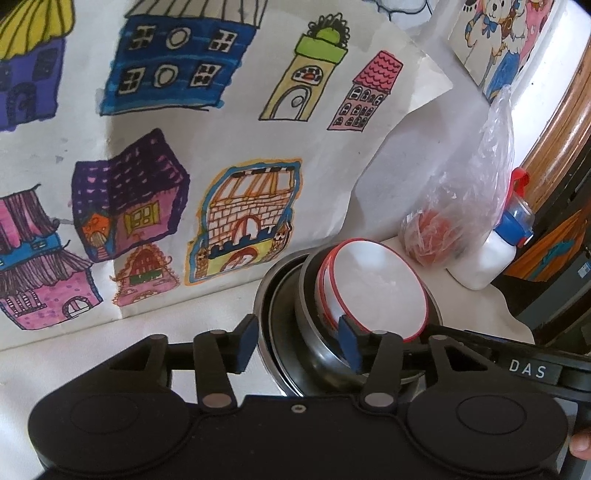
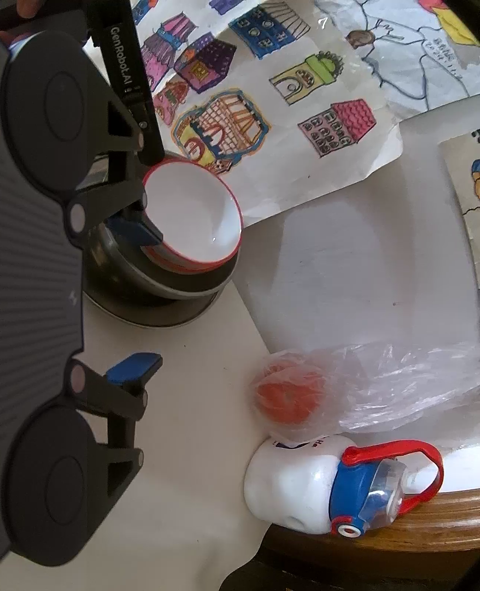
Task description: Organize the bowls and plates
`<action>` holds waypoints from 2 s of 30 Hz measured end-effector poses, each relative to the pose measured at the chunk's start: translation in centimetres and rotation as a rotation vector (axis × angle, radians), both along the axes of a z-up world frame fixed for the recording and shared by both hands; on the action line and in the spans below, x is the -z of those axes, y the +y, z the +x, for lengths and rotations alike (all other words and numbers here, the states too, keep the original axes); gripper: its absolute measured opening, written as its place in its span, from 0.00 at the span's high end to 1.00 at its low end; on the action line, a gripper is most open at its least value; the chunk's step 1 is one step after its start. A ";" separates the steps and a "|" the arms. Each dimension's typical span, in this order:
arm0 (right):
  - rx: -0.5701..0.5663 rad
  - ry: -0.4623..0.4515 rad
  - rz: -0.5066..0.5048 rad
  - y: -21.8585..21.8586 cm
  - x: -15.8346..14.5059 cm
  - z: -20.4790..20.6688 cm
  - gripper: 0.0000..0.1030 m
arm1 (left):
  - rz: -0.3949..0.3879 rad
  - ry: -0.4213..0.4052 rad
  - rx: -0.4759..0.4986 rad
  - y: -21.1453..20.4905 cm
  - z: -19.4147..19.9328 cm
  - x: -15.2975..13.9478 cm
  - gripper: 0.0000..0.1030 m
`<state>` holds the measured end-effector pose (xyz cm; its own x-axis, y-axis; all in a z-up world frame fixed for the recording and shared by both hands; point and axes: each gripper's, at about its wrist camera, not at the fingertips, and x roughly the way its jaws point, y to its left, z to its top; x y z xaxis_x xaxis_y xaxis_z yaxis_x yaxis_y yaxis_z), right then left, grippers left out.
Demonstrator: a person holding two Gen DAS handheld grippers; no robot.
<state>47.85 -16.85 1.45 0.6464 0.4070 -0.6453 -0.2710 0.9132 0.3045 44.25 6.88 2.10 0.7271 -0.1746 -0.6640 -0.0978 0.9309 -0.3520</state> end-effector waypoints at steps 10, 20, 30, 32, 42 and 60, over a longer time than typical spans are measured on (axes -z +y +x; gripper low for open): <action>-0.005 -0.066 0.010 -0.2 -1.6 -2.1 0.15 | -0.009 -0.056 -0.003 0.1 -1.8 -1.7 0.30; 0.032 -0.221 0.026 -1.5 -3.2 -6.5 0.00 | 0.026 -0.152 -0.035 0.1 -5.4 -3.7 0.11; 0.058 -0.429 0.009 -2.4 -4.6 -13.3 0.00 | 0.127 -0.329 -0.076 -1.0 -11.8 -6.4 0.01; 0.061 -0.468 -0.001 -2.4 -4.9 -15.0 0.00 | 0.148 -0.362 -0.080 -1.2 -13.3 -6.8 0.01; 0.074 -0.535 0.016 -2.9 -5.7 -21.0 0.00 | 0.227 -0.467 -0.105 -1.6 -20.3 -8.0 0.01; 0.096 -0.546 0.048 -4.1 -2.8 -30.1 0.00 | 0.261 -0.497 -0.093 -2.2 -29.9 -6.0 0.01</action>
<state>17.72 -20.93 4.21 0.9175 0.3502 -0.1883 -0.3170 0.9301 0.1853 14.38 4.65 8.05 0.9677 0.0285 -0.2505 -0.0644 0.9886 -0.1363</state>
